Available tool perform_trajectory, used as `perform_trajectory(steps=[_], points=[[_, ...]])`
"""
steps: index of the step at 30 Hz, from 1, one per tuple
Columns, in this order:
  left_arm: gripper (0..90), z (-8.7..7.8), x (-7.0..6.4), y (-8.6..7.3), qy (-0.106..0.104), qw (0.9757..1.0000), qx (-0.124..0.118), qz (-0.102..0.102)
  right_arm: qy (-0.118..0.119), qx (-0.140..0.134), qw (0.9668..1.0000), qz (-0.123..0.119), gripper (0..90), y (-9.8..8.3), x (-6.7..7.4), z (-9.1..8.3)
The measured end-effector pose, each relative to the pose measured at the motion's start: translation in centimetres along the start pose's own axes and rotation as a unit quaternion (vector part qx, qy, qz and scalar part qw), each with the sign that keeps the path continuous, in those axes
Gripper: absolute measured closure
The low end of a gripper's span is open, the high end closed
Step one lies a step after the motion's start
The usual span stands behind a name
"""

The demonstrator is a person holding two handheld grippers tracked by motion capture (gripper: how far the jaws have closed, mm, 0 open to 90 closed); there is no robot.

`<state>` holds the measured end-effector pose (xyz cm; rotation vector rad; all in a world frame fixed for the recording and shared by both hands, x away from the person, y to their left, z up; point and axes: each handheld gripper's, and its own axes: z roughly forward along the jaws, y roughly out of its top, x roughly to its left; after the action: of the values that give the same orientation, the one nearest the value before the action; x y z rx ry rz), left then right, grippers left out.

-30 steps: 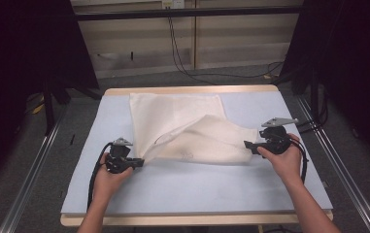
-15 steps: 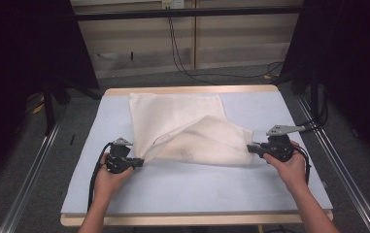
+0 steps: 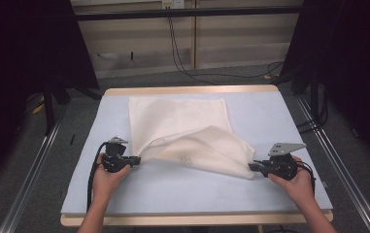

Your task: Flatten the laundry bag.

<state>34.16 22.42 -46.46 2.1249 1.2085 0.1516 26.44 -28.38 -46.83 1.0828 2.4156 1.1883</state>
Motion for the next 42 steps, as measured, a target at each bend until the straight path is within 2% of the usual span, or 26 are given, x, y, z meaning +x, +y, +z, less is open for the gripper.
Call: perform_trajectory(steps=[1, 4, 5, 8, 11, 12, 20, 22, 26, 28, 32, 35, 37, 39, 42], points=[[82.6, -0.1, 0.0, 0.0, -0.006, 0.9999, -0.004, -0.008, -0.001, 0.001, 1.0000, -0.002, 83.0, 0.0, 0.0, 0.0], [80.9, -0.5, 0.5, 0.2, -0.004, 0.9999, -0.010, -0.008, -0.005, 0.002, 0.9999, -0.009, 83.0, -0.1, 0.1, 0.1], [79.4, -0.5, 0.5, 0.2, -0.002, 0.9996, -0.020, -0.019, -0.006, 0.001, 0.9999, -0.010, 83.0, -0.1, 0.1, 0.1], [77.4, -1.0, 0.7, 0.3, -0.005, 0.9994, -0.027, -0.020, -0.007, 0.001, 0.9999, -0.010, 82.9, -0.1, 0.2, 0.1], [72.0, -1.0, 0.3, 0.7, -0.003, 0.9996, -0.027, -0.007, -0.011, 0.002, 0.9999, -0.013, 82.9, -0.1, 0.2, 0.2], [70.7, -0.9, 0.1, 0.8, -0.006, 0.9993, -0.034, -0.011, -0.010, 0.002, 0.9999, -0.013, 82.8, -0.1, 0.2, 0.2], [60.2, -0.4, -0.7, 1.7, -0.010, 0.9989, -0.045, 0.014, -0.015, 0.008, 0.9997, -0.017, 82.6, 0.2, 0.3, 0.2], [58.4, -0.3, -0.9, 1.9, -0.006, 0.9983, -0.054, 0.020, -0.016, 0.008, 0.9997, -0.017, 82.6, 0.2, 0.3, 0.2], [54.4, -0.2, -1.5, 2.5, -0.016, 0.9969, -0.067, 0.038, -0.016, 0.010, 0.9997, -0.017, 82.6, 0.2, 0.3, 0.3], [52.1, 0.2, -2.1, 3.1, -0.013, 0.9966, -0.069, 0.042, -0.017, 0.012, 0.9997, -0.016, 82.6, 0.2, 0.3, 0.4], [53.0, 0.8, -2.8, 4.1, -0.013, 0.9954, -0.076, 0.058, -0.017, 0.014, 0.9996, -0.016, 82.6, 0.3, 0.3, 0.4], [68.2, 1.1, -2.9, 4.5, -0.014, 0.9968, -0.056, 0.055, -0.017, 0.014, 0.9996, -0.016, 82.3, 0.3, 0.2, 0.5], [81.1, 1.1, -3.0, 4.3, -0.028, 0.9973, -0.045, 0.052, -0.017, 0.015, 0.9997, -0.013, 82.2, 0.3, 0.2, 0.5], [82.8, 0.9, -3.1, 3.9, -0.037, 0.9966, -0.023, 0.070, -0.019, 0.016, 0.9996, -0.010, 82.1, 0.3, 0.2, 0.4], [83.6, 0.6, -3.0, 2.7, -0.043, 0.9965, -0.006, 0.072, -0.018, 0.015, 0.9997, -0.008, 81.7, 0.2, 0.0, 0.5]])
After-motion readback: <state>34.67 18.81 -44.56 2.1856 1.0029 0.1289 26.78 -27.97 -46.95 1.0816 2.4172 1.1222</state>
